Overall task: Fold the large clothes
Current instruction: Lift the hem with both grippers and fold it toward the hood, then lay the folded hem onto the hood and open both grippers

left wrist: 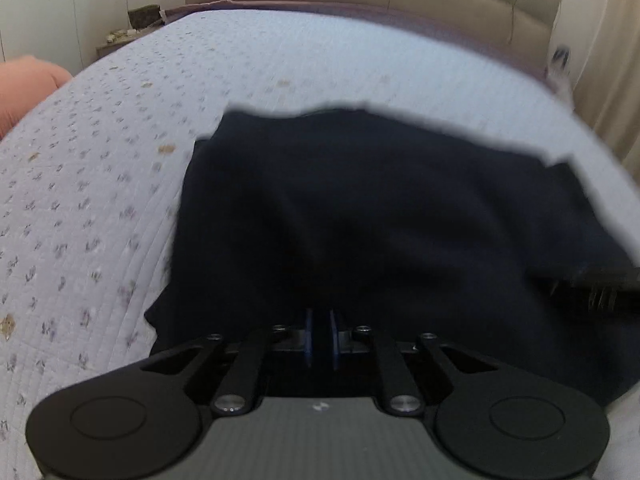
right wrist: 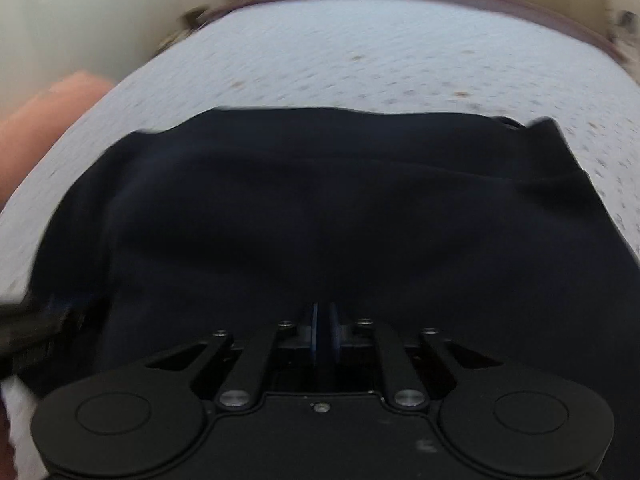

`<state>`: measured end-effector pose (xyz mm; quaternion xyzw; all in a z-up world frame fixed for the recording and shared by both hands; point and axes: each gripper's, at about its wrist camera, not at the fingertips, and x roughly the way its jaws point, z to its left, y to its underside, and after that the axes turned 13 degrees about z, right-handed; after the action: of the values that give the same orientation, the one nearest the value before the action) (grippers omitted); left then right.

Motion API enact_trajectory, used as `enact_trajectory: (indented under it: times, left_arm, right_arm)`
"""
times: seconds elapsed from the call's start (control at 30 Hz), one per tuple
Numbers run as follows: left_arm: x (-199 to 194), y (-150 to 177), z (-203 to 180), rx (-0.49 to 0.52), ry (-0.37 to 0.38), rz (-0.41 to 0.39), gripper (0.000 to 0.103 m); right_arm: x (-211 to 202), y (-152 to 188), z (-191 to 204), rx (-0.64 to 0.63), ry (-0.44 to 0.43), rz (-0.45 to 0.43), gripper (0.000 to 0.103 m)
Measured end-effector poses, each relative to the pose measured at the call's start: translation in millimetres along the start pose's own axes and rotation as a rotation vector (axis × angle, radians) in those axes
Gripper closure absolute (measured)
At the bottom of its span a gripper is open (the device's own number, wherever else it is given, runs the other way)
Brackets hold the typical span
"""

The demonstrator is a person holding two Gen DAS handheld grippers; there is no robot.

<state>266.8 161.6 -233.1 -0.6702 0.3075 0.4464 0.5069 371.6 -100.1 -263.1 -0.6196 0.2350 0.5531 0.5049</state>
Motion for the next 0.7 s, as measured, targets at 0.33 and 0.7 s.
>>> enact_trajectory:
  times: [0.33,0.7]
  left_arm:
    - [-63,29,36,-0.085,-0.011,-0.014,0.087]
    - [-71,107,57,-0.363,0.171,0.068,0.054]
  right_arm:
    - [-73,-2,2,0.091,-0.111,-0.039,0.086]
    - [-18,17,38,0.008,0.003,0.034,0.077]
